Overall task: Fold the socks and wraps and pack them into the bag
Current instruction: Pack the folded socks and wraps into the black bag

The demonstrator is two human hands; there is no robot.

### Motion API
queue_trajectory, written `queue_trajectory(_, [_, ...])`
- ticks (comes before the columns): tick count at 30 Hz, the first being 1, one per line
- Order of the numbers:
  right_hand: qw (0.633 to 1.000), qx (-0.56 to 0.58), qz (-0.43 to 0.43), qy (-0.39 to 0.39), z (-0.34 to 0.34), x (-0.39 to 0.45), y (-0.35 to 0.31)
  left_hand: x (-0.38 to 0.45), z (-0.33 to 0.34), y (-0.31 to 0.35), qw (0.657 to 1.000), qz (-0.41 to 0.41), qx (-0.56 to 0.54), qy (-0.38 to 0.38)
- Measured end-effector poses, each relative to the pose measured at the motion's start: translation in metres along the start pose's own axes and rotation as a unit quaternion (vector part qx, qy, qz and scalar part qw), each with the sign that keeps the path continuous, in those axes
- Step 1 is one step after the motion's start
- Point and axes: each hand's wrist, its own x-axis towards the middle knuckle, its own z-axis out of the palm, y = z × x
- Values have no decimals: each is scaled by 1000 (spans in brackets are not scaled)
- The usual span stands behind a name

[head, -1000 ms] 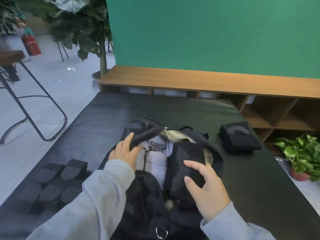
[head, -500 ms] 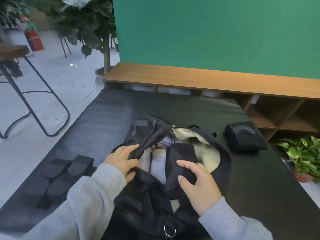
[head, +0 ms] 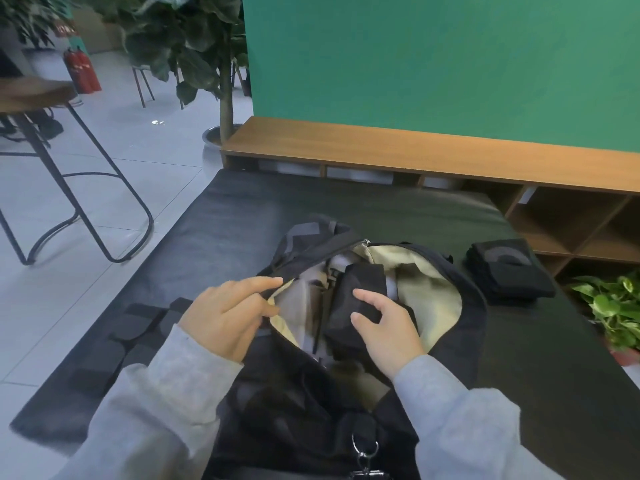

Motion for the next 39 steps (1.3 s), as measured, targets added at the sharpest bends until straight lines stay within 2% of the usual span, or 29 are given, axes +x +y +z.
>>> queue_trajectory(5, [999, 34, -38, -6, 7, 2, -14, 3, -9, 8, 998, -57, -5, -31])
queue_trajectory(8, [995, 66, -67, -16, 14, 2, -25, 2, -12, 19, 989, -140, -17, -42])
queue_trajectory(12, [990, 78, -107, -47, 27, 2, -32, 8, -8, 32, 949, -299, -53, -87])
queue_trajectory(15, [985, 121, -104, -72, 40, 5, -35, 16, 0, 38, 935, -341, -61, -77])
queue_trajectory(18, [983, 144, -75, -85, 51, 11, -29, 21, 2, 42, 914, -387, -57, -111])
queue_trajectory(21, [990, 101, -27, -98, 56, 14, -20, 20, 0, 42, 906, -396, -60, -138])
queue_trajectory(25, [995, 33, 24, -87, 60, 17, -10, 19, -4, 47, 911, -389, -71, -120])
queue_trajectory(28, [997, -9, 22, -80, 63, 23, -11, 20, -10, 55, 917, -378, -86, -91])
queue_trajectory(31, [997, 14, -3, -73, 66, 26, -15, 23, -15, 63, 925, -357, -97, -81])
queue_trajectory(34, [995, 19, -35, -95, 74, 29, -16, 29, -16, 70, 926, -354, -107, -77])
queue_trajectory(39, [993, -33, -29, -112, 81, 36, -3, 35, -15, 81, 936, -326, -119, -65])
